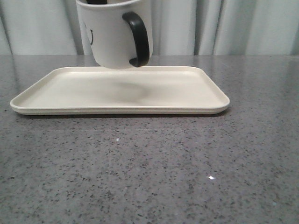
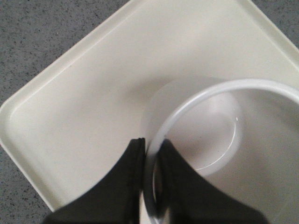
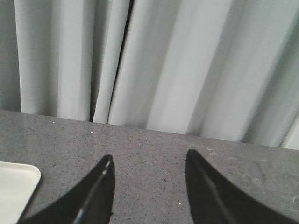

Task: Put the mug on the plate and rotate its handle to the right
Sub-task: 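Carry the mug over the cream tray and lower it onto the tray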

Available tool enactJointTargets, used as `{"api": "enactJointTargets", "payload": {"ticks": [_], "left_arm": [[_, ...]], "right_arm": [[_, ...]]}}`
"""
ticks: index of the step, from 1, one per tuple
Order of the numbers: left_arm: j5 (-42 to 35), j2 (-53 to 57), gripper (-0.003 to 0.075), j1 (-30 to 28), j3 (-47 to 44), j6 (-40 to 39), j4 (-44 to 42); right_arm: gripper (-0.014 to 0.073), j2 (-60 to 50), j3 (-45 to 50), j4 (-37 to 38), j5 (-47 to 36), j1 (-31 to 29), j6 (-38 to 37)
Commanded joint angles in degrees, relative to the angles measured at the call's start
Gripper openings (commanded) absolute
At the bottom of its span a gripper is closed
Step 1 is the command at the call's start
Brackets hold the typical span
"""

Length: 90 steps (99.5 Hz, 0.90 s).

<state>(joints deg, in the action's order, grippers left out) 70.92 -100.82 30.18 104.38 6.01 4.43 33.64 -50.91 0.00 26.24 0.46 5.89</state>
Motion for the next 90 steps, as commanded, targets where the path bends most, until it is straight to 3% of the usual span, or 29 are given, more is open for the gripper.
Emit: {"api": "enactJointTargets", "payload": {"ticks": [1, 90], "left_arm": [[-3.5, 1.4, -0.0011, 0.3, 1.9, -0.1, 1.4], [-1.3, -3.2, -0.0011, 0.3, 1.9, -0.1, 2.2]], "right_arm": [[0.0371, 0.6, -1.9, 0.6, -3.3, 0.0, 0.4], [0.0371, 0.6, -1.9, 0.6, -2.5, 0.0, 0.4]]}}
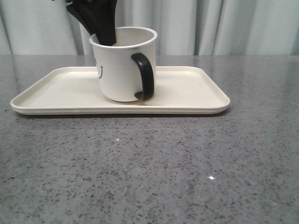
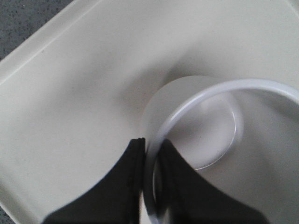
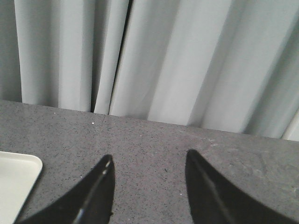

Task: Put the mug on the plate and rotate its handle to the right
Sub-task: 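Carry the mug over the cream tray and lower it onto the tray, then open the left gripper and raise it away from the mug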

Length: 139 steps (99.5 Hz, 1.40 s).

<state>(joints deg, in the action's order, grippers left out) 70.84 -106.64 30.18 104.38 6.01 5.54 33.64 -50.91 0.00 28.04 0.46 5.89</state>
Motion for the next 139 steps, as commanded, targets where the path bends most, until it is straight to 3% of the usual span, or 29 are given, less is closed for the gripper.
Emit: {"api": "enactJointTargets", "payload": {"ticks": [1, 51, 91, 139], "left_arm": [[-1.2, 2.5, -0.0011, 0.3, 1.9, -0.1, 1.1], [-0.2, 2.4, 0.0007, 0.3, 1.9, -0.1, 1.1], [-0.1, 2.4, 0.0260, 0.3, 1.9, -0.1, 1.1], [1.6, 3.6, 0.0266, 0.3, 11.6, -0.1, 0.7]], "right_arm": [[0.0371, 0.6, -1.9, 0.6, -4.3, 0.0, 0.4], [0.0371, 0.6, -1.9, 0.6, -4.3, 0.0, 0.4], [0.0371, 0.6, -1.9, 0.6, -4.2, 0.0, 0.4], [0.0371, 0.6, -1.9, 0.6, -4.1, 0.0, 0.4]]}}
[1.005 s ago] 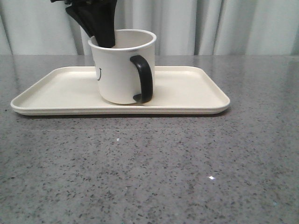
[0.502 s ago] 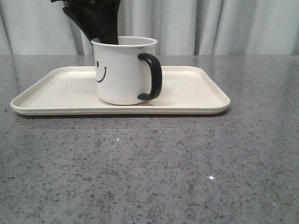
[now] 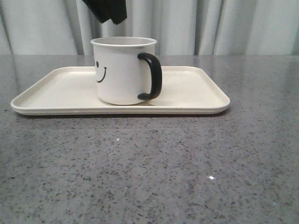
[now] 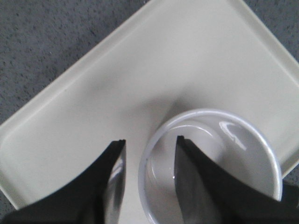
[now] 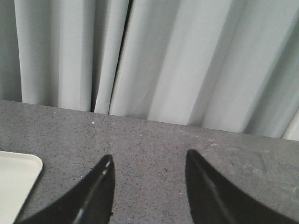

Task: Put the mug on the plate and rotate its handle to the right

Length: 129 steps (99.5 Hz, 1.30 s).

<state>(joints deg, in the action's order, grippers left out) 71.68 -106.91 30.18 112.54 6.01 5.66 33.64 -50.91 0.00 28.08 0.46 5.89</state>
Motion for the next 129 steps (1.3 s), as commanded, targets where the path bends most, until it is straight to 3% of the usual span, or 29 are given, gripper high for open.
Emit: {"api": "enactJointTargets", "payload": {"ticks": [1, 75, 111, 129], "left_arm": [[0.7, 4.1, 0.0266, 0.3, 3.6, -0.1, 0.6], [0.7, 24.4, 0.0257, 0.0, 0.7, -3.6, -17.5], [0.7, 38.5, -0.0021, 0.0, -15.6, -7.3, -26.8], [0.7, 45.4, -0.0020, 0.0, -22.9, -12.0, -29.5]], "right_arm": [[0.0371, 0.6, -1.9, 0.6, -4.2, 0.0, 0.4], [0.0371, 0.6, -1.9, 0.6, -4.3, 0.0, 0.4], [0.0371, 0.6, -1.9, 0.6, -4.4, 0.0, 0.4], [0.0371, 0.6, -1.9, 0.6, -4.3, 0.0, 0.4]]}}
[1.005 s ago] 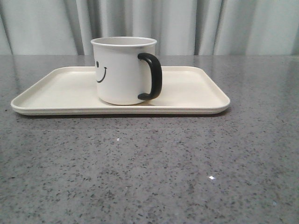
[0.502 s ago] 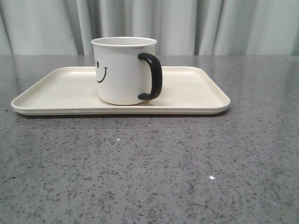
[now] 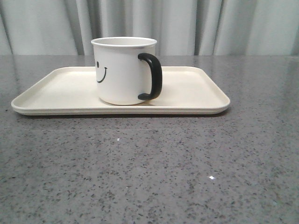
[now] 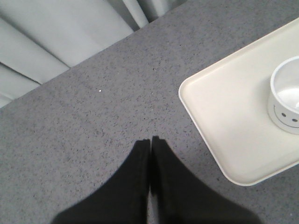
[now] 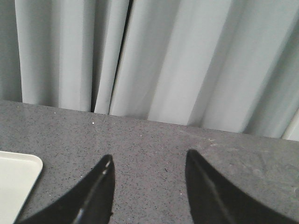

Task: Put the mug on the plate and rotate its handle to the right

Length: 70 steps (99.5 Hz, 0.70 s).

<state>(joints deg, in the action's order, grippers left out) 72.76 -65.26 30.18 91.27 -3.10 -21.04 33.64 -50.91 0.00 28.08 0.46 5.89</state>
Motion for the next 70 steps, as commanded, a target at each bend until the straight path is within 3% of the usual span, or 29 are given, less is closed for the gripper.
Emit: {"api": "enactJointTargets", "payload": {"ticks": [1, 39, 70], "left_arm": [[-0.3, 4.0, -0.0020, 0.0, -1.9, -3.1, -2.9], [-0.5, 13.7, -0.0020, 0.0, -11.7, -7.7, -7.4], [-0.5, 14.0, -0.0020, 0.0, -12.1, -7.9, -6.8]], "right_arm": [[0.0371, 0.6, -1.9, 0.6, -4.2, 0.0, 0.4], [0.0371, 3.5, -3.7, 0.0, -5.5, 0.0, 0.4], [0.0371, 18.3, -22.3, -6.9, 1.3, 2.5, 4.0]]}}
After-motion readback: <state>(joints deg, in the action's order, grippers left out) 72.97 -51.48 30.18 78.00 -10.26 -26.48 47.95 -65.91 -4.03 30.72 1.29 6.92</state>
